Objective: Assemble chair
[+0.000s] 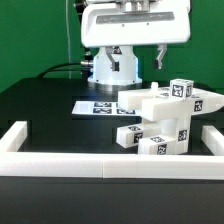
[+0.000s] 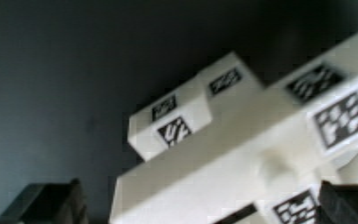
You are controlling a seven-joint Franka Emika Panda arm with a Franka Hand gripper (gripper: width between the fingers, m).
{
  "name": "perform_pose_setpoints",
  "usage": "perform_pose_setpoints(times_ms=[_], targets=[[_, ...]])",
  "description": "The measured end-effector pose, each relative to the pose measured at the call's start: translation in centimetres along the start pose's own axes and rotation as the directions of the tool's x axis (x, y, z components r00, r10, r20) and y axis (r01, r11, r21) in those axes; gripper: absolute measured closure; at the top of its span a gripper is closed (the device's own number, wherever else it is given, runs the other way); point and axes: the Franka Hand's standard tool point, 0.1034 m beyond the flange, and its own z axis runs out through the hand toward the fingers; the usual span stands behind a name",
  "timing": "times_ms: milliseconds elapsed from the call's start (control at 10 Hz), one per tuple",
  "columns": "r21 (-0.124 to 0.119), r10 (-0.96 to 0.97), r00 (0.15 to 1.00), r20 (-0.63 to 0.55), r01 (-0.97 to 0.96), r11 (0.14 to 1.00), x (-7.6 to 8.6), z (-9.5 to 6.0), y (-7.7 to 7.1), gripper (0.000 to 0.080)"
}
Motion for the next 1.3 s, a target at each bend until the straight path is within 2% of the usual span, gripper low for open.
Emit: perform_pose_setpoints(times_ms=[100,200,500,600,700,800,900,1100,1300], targets=[[0.000,0.010,1.000,0.003,-0.010,1.000,-1.2,0.3,-0.9,0.0150],[-0.007,0.002,1.000,0.002,-0.002,1.000,-1.4,0.9,-1.6,0.0150],[-0.008,0.003,1.000,0.003,-0.003,1.000,-1.3,1.0,-1.4,0.0150],[-0.010,0.019,1.000,-0.002,-0.019,1.000,-1.5,1.3,-1.8,0.0150],[-0.012,0.020,1.000,-0.005,-0.020,1.000,-2.3,1.8,-2.8,0.0150],[-0.017,0.015,1.000,-0.009,-0.015,1.000,-4.0,2.5,-3.9,0.0150],[-0.019,0.014,1.000,0.005,-0.014,1.000,-5.0,3.2,-4.8,0.0150],[-0.025,0.014,1.000,0.014,-0.014,1.000,-5.8,4.4,-6.1,0.0150],[-0.026,0.014,1.000,0.015,-0.013,1.000,-5.7,4.4,-6.0,0.0150]])
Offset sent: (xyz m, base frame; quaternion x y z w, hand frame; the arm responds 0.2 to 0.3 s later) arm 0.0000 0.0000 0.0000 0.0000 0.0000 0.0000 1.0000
